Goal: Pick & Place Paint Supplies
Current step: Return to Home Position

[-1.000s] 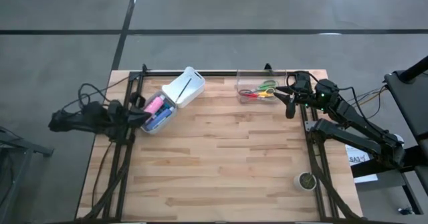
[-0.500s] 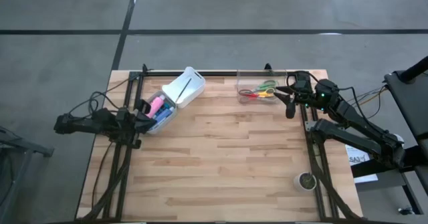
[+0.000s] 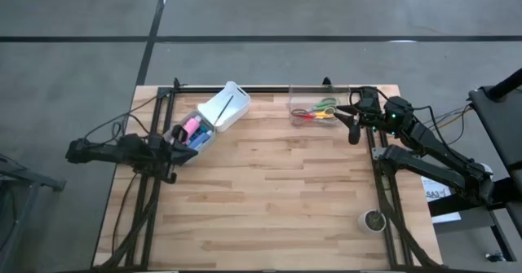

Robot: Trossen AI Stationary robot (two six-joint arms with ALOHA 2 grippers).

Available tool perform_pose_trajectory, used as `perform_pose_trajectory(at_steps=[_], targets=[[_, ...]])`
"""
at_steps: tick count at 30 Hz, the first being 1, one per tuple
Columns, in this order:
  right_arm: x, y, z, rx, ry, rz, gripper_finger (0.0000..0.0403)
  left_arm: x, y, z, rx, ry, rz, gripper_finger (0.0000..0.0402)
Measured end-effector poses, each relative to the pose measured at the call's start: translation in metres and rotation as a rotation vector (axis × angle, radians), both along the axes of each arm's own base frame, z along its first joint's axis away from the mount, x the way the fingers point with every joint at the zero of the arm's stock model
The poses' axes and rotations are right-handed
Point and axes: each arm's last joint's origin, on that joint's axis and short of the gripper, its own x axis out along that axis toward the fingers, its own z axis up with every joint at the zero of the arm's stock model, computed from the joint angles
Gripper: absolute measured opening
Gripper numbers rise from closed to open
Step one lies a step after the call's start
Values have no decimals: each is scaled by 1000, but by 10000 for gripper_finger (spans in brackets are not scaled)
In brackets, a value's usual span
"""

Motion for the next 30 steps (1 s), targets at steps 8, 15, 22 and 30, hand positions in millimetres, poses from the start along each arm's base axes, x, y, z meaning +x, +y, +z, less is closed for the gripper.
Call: perform_pose_trajectory(at_steps=[8,15,22,30], targets=[[0,0,0,0,0,0,137,4,-1,-21,27,219,0,8],[0,0,0,-1,-1,0,137,5,-1,-28,37,298,-13,8],[0,0,0,0,0,0,137,5,-1,-28,37,299,-13,8],[0,0,0,0,0,0,137,5,-1,-28,38,302,-13,8]])
